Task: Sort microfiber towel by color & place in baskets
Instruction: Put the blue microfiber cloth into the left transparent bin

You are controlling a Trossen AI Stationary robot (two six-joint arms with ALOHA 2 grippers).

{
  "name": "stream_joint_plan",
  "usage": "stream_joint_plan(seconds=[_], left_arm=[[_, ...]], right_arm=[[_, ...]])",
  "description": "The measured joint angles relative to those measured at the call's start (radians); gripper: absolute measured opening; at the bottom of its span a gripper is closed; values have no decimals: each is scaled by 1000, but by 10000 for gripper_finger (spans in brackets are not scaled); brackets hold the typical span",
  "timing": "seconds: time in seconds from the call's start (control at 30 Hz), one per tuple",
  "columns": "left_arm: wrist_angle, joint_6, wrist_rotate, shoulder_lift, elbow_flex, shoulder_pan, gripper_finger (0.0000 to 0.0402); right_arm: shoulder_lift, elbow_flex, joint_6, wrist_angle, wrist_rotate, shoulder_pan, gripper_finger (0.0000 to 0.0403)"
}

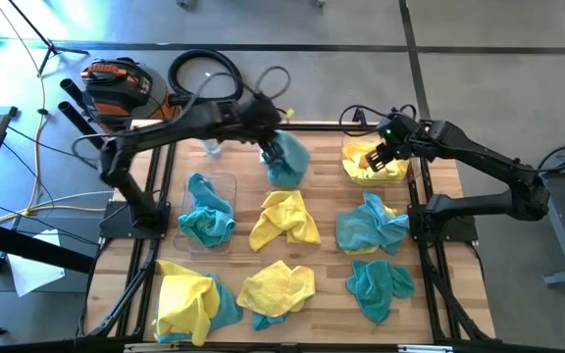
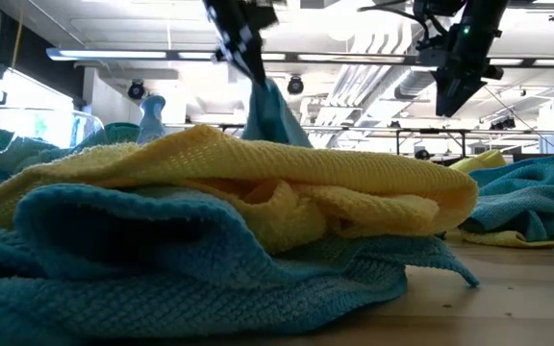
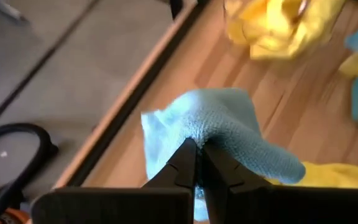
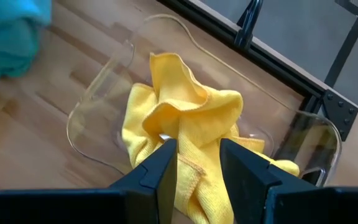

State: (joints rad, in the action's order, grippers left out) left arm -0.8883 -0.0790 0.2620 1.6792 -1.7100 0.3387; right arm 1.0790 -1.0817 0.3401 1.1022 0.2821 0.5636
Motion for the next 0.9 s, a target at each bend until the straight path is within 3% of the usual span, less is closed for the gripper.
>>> stream_joint_plan(seconds=[0.27,0.67,0.9], left_arm=[[-104,-58,135,-204,0,-68,0],[-271,-206,174,-385,0,-209,0],[-479,-408,176,-459,0,-317,0]], right_arm=[[0,0,0,-23,0,0,117],[0,0,0,-24,0,0,117],[0,0,-1,-24,0,0,117]])
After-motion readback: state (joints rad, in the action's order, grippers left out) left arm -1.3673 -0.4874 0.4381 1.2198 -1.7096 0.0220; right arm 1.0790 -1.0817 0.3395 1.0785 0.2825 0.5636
